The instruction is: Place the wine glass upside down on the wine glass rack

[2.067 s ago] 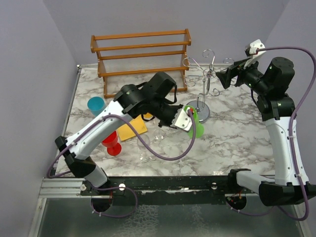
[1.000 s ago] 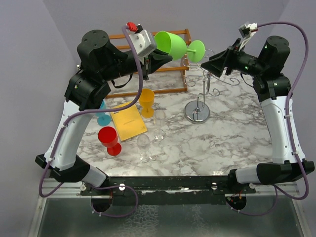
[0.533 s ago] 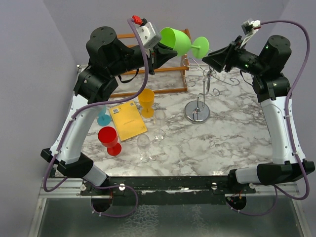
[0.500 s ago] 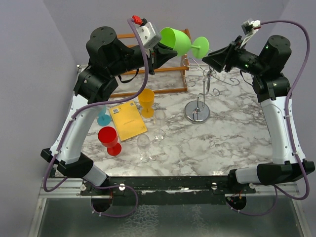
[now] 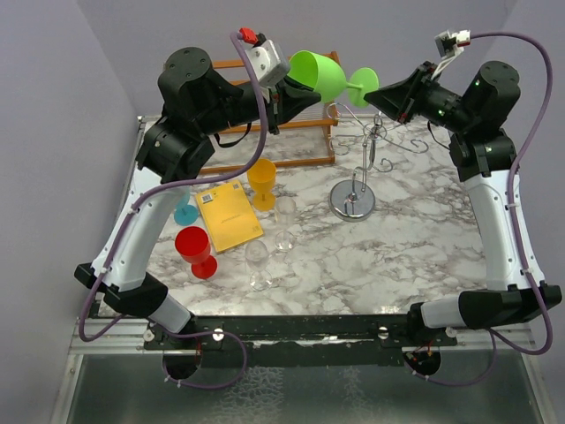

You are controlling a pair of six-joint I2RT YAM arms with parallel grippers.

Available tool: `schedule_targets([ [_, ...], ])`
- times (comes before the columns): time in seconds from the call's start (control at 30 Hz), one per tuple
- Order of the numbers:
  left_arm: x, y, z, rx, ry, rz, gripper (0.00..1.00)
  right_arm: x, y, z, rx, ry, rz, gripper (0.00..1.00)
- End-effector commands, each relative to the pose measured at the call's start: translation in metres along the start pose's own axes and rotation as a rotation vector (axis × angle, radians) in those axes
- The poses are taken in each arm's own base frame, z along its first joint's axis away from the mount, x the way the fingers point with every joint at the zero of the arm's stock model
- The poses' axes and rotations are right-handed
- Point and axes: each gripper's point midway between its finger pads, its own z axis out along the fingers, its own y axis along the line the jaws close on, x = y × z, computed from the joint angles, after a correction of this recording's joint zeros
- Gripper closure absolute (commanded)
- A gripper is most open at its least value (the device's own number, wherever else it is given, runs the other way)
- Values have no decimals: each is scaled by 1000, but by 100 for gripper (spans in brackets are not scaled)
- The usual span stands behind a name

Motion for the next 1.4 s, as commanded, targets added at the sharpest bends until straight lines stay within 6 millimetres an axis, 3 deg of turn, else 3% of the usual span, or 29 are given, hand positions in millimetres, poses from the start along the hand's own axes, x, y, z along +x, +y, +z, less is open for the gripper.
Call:
schedule_targets([
  [0.0,-8,-3,4,31,-38,3,100,-12,-5,5,32,-37,10,94],
  [0.2,2,-4,5,35,-23,-4,96,-13,-24,7,121,-52,14,99],
  [0.4,15,-4,-4,-1,9,-2,77,-21,-47,3,244,-92,-60,99],
  [0.53,25,-3,-14,-44,45,5,55,-24,-63,-2,315,-103,-150,99],
  [0.73,45,4,-37,-137,138,56,38,-44,-84,-13,442,-138,-357,99],
  [1.07,71,18,-65,-261,257,141,24,-83,-119,-21,624,-139,-654,99],
  [1.37,73,31,-73,-333,275,153,17,-101,-148,-17,734,-132,-835,99],
])
